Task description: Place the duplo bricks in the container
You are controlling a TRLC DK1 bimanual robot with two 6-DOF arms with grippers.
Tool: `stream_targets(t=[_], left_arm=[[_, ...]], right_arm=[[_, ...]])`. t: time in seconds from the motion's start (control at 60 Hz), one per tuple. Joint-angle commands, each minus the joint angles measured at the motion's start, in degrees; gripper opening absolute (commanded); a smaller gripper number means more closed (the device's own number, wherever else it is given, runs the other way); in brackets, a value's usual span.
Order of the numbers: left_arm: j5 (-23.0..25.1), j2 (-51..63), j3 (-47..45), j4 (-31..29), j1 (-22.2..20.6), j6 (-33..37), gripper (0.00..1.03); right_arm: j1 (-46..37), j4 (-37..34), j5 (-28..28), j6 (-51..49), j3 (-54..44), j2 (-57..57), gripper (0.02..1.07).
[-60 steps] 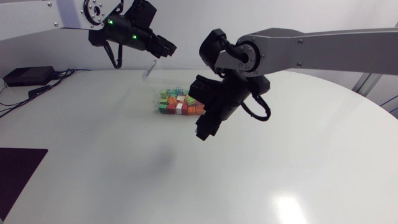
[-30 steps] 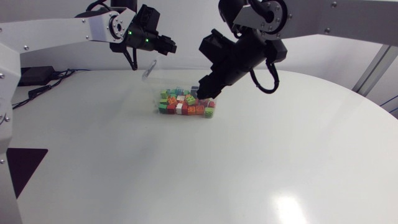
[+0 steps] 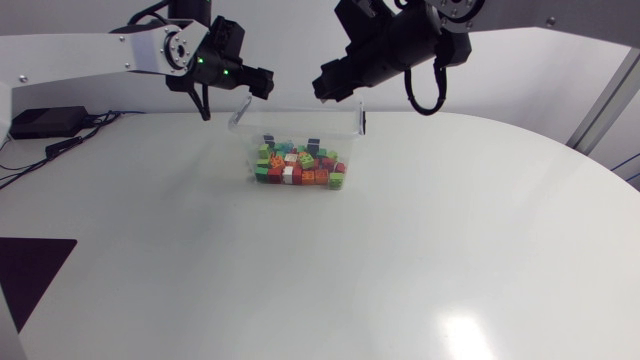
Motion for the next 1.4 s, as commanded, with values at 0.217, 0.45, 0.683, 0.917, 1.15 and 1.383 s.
stream_targets(t=[0.217,0.45,0.683,0.917,1.15,1.383], left_arm=[[-0.4,-17.4,-15.7,3.0,3.0,-1.0,0.99],[-0.4,-27.3,-25.3,4.8,3.6,-1.1,0.99],[-0.4,-35.3,-31.8,6.9,4.4,-1.2,0.99],[-0.4,-41.0,-37.9,7.7,8.2,-0.9,0.99],[-0.3,-51.6,-47.2,11.5,10.0,0.8,0.99],[-0.3,-58.9,-52.4,12.0,12.2,0.8,0.99]], right_arm=[[-1.6,7.2,1.9,3.8,5.6,6.4,0.28],[-1.4,12.6,4.4,4.0,8.8,12.5,0.28],[-1.5,14.7,7.6,3.0,13.5,19.3,0.33],[-0.5,14.7,11.6,1.7,18.6,24.8,1.03],[-0.9,23.4,16.5,2.2,7.6,15.3,1.03],[-3.2,28.7,20.3,2.0,-5.4,1.6,1.03]])
